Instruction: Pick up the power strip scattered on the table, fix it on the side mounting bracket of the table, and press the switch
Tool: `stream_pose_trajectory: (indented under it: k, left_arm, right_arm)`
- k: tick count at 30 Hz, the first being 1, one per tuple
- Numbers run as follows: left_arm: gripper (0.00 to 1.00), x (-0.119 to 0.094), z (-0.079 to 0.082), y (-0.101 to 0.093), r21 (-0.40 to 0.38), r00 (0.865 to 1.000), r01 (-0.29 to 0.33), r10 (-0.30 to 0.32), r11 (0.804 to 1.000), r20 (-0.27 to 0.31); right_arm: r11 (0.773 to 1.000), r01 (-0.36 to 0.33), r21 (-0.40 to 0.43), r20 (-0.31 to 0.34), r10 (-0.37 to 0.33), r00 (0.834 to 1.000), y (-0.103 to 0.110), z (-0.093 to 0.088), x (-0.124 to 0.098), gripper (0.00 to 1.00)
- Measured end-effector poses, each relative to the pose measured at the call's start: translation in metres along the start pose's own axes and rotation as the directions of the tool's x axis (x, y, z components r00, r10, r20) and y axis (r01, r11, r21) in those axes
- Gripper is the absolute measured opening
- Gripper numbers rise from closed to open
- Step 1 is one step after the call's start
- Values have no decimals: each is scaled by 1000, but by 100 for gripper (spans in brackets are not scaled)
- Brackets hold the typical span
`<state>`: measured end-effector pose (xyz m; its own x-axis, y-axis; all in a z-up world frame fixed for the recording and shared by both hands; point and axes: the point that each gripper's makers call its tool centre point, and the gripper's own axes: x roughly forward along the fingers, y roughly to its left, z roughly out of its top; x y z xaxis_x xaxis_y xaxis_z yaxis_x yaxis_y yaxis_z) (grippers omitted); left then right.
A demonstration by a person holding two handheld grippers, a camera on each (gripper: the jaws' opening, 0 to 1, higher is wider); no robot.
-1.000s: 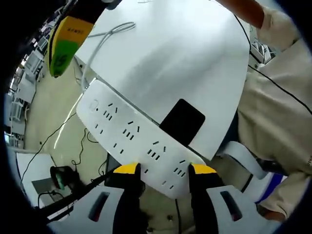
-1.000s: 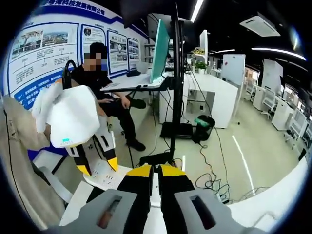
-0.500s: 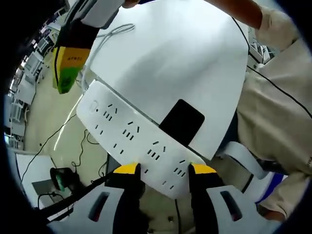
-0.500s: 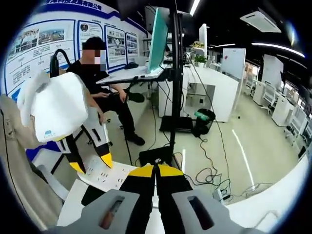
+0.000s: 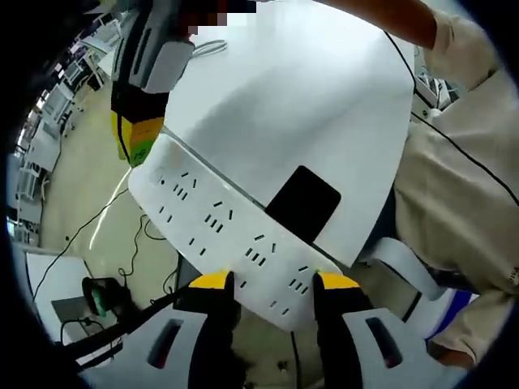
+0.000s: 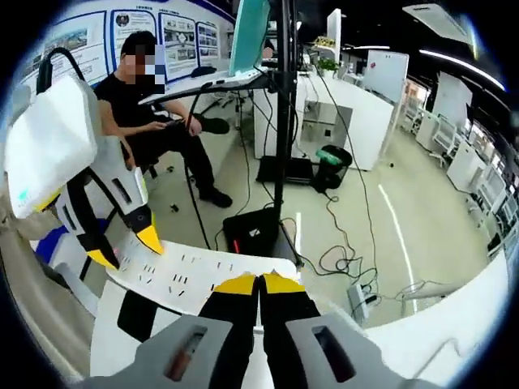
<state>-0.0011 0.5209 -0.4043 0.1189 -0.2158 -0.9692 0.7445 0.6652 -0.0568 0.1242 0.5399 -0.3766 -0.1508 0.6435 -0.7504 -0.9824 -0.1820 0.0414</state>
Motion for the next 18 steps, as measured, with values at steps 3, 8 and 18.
stream_pose_trajectory:
  k: [3,8,18]
  left_arm:
    - [43,0,0,0,-1,1000,1,-1,1000,4]
    - [43,0,-1,1,0,1000,2,-2,1000,9]
    - [43,0,-7,16,2,1000,3,-3,1000,-2]
  right_arm:
    - [1000,-13,-3,-30,13,999,6,-5,5,0]
    - [1000,-15,-8,-60,15,998,4,-9,14,0]
    - [1000,-16,-22,-100,14,995,4,-14,20,0]
